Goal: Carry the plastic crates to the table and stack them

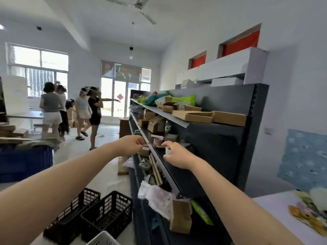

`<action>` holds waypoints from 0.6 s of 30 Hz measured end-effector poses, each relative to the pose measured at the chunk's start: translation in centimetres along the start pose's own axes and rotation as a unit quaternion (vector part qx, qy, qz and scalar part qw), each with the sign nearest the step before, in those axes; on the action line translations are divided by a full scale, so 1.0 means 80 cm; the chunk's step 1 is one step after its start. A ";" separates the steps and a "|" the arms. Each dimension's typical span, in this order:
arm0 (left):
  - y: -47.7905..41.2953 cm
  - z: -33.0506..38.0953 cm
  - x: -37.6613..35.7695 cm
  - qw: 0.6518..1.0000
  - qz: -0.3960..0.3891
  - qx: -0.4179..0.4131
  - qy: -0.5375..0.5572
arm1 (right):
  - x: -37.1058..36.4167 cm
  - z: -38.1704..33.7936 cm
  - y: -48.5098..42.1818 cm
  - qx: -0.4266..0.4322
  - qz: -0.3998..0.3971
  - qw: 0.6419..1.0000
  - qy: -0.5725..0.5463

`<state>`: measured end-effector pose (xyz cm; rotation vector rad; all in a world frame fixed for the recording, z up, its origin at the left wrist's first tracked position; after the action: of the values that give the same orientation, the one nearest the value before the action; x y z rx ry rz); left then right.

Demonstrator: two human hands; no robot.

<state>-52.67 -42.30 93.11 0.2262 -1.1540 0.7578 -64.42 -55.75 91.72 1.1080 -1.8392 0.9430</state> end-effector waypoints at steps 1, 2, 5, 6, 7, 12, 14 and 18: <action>0.011 -0.031 0.010 1.000 0.001 0.013 -0.003 | -0.024 -0.022 -0.016 0.009 -0.014 1.000 0.000; 0.020 -0.065 0.016 1.000 0.000 0.029 -0.003 | -0.047 -0.043 -0.031 0.017 -0.028 0.999 0.002; 0.034 -0.154 0.027 0.998 0.002 0.067 -0.002 | -0.098 -0.096 -0.074 0.046 -0.041 0.998 0.004; 0.035 -0.182 0.030 0.997 0.005 0.079 -0.010 | -0.112 -0.112 -0.090 0.056 -0.035 0.998 0.000; 0.033 -0.210 0.034 0.996 0.010 0.091 -0.020 | -0.125 -0.127 -0.107 0.066 -0.030 0.997 -0.002; -0.016 -0.322 0.031 0.992 0.010 0.120 -0.043 | -0.196 -0.162 -0.192 0.098 -0.043 0.994 0.026; -0.048 -0.356 0.020 0.992 0.004 0.118 -0.048 | -0.222 -0.160 -0.232 0.097 -0.041 0.994 0.025; -0.120 -0.422 -0.002 0.992 -0.017 0.101 -0.076 | -0.284 -0.140 -0.329 0.070 -0.054 0.996 0.018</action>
<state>-21.54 -31.51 81.04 0.4782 -1.2133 0.8397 -30.38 -47.29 81.64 1.2546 -1.6866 1.0337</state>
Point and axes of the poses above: each hand's wrist, its own y-axis away from the middle knuckle, its own x-axis out of the back of the hand, z = x × y, the point moved 6 cm from there along -y, towards the middle knuckle, and after that the axes turned 2 degrees about z, right-handed, at the moved point
